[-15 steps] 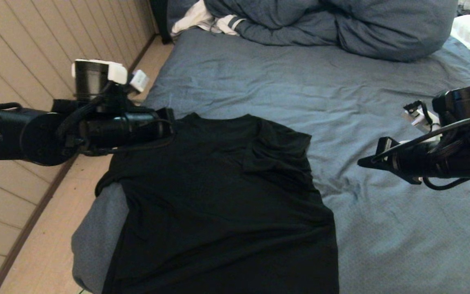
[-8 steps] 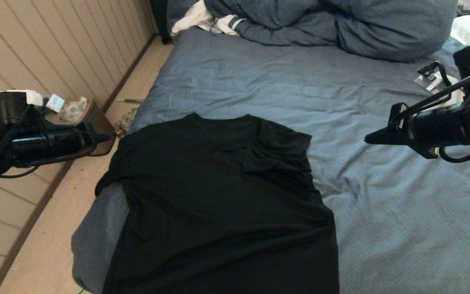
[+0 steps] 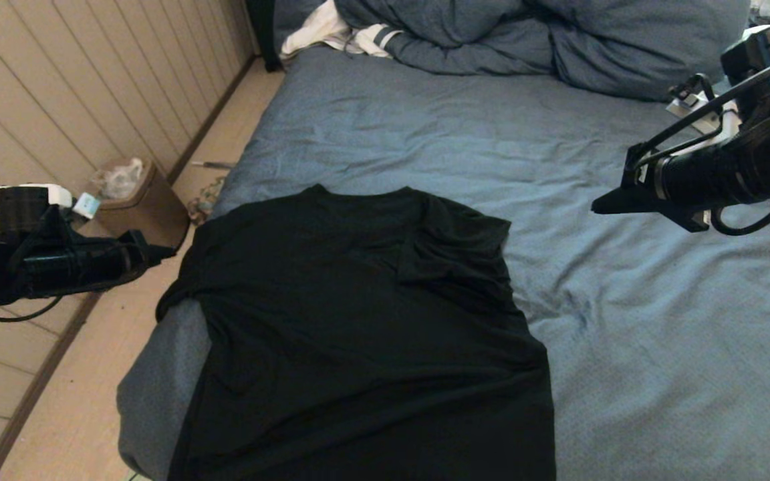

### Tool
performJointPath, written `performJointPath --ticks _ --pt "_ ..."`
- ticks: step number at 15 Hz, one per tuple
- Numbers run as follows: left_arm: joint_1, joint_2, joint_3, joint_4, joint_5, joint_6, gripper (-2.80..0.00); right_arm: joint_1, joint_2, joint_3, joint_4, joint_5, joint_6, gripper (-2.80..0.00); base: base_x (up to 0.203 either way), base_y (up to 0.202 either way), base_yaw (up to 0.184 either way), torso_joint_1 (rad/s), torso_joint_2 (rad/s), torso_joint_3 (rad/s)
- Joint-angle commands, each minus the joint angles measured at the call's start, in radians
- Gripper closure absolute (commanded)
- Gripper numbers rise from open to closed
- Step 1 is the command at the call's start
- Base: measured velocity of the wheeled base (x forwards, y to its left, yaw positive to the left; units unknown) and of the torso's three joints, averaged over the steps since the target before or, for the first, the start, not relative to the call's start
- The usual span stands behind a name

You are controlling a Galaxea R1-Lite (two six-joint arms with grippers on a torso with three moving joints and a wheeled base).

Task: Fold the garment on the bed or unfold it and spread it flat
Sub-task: Fold the black T-shirt

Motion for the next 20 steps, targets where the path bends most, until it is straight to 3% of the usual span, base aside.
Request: performJointPath --ticks 1,8,14,15,20 --pt "0.003 0.006 0.04 -0.006 0.001 0.0 -2.8 0.004 0.01 -0.005 0.004 -0.006 0.002 0.0 0.0 0.0 0.0 0.0 0.0 0.0" --pt "0.027 0.048 0.129 -0.122 0.0 0.008 -2.8 0.013 0.008 -0.011 0.004 -0.01 0.002 0.0 0.0 0.0 0.0 0.0 0.0 0.0" --pt "-0.048 0.035 0.18 -0.145 -0.003 0.006 -2.8 0.011 0.007 0.003 0.001 -0.01 0.003 0.0 0.0 0.0 0.0 0.0 0.0 0.0" --pt "-0.048 0.035 0.182 -0.152 0.0 0.004 0.0 0.011 0.008 0.002 0.001 -0.01 0.003 0.0 0.0 0.0 0.0 0.0 0.0 0.0" --pt "-0.049 -0.005 0.197 -0.154 -0.005 -0.007 0.0 0.011 0.01 0.008 0.001 -0.01 0.003 0.0 0.0 0.0 0.0 0.0 0.0 0.0"
